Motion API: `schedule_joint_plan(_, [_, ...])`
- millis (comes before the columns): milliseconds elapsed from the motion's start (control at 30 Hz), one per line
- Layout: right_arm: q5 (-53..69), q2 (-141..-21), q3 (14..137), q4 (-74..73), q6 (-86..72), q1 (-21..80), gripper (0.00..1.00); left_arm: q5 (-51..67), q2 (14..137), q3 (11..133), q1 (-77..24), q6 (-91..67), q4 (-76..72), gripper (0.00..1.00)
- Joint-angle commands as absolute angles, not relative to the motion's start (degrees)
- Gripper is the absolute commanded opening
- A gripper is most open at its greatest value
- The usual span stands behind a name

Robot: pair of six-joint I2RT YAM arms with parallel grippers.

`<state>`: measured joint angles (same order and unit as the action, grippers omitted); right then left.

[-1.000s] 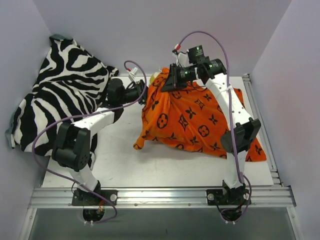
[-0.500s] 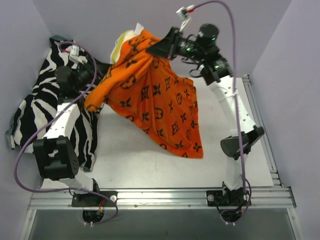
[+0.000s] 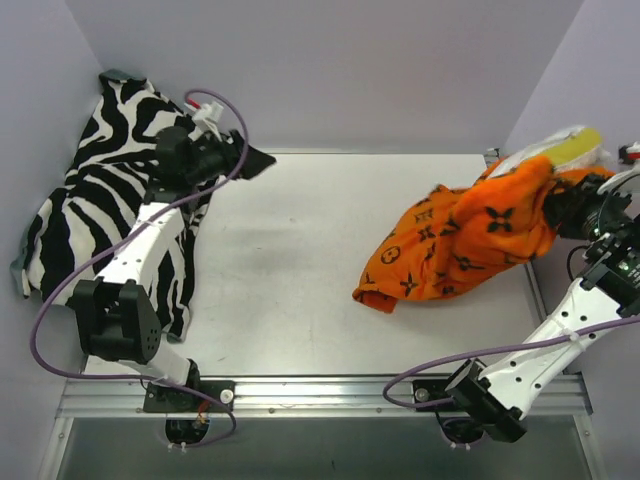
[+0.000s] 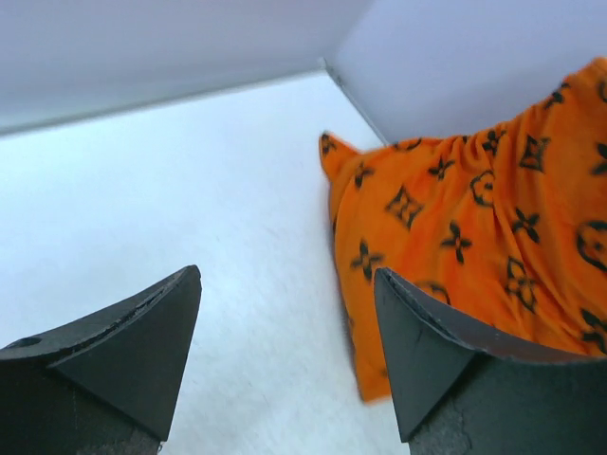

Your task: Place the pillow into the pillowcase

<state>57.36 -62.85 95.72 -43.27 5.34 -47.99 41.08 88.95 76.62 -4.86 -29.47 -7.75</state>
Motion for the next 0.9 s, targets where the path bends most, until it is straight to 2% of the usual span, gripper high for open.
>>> schedule_joint_plan(0, [56.9,-64.8,92.4,-57.8,31.6,-48.6,0.00,39.6,89.6,75.8,-10.5,-19.2,-0.4,0.81])
schedule_joint_plan(67, [55.0,-65.8,89.7,-58.1,35.4,-46.5,0.00,39.5,91.1,75.0,-11.6,-21.1,-0.8,0.81])
schedule_joint_plan(133, [42.7,-66.1,86.6,-56.8,37.9,-40.7,0.00,38.9,92.8,75.5,-12.1,-20.9,-0.1,0.81])
schedule_joint_plan(200, [36.8,-66.2,80.6,-56.4,42.7,-35.0,0.00,38.7,93.5,76.3,-12.3,-20.4,-0.1,0.81])
schedule_joint_plan(333, [30.3,-70.5,72.7,-55.5,44.8,-25.3,0.00,37.7,94.0,76.5,-12.0,-18.1,3.2,0.81])
schedule_joint_plan(500, [34.8,-77.5,69.1,-54.6,45.0,-14.3,0.00,36.8,92.6,74.6,-11.1,-14.6,6.8,0.81])
schedule_joint_plan(733, [38.8,-92.1,74.9,-48.6,40.4,7.8,0.00,35.7,89.5,73.3,-8.8,-10.7,11.9,0.81])
schedule_joint_plan(867, [36.8,-98.0,79.9,-48.6,39.1,9.8,0.00,36.2,88.5,72.4,-8.7,-8.4,15.6,0.81])
